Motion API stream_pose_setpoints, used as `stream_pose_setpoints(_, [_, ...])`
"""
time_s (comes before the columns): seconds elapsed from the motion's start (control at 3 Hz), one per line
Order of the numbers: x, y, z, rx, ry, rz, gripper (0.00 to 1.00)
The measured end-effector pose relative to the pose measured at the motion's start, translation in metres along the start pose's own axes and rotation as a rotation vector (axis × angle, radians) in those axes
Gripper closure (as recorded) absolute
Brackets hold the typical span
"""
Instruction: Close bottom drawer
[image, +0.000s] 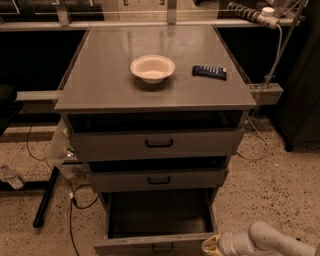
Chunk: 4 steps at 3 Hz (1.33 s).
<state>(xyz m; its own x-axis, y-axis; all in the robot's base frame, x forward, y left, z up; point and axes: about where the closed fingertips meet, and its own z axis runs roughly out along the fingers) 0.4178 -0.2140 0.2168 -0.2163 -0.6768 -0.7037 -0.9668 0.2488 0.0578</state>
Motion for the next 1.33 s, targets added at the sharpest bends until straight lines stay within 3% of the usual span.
stream_pose_setpoints(0.67, [-0.003,-0.001,0.037,0.006,-0.143,-0.011,1.0])
stream_pose_setpoints(1.0, [-0.006,-0.004,0.054,0.004,-0.167,-0.021,1.0])
stream_pose_setpoints(1.33, [-0.005,-0.004,0.054,0.004,-0.167,-0.02,0.82])
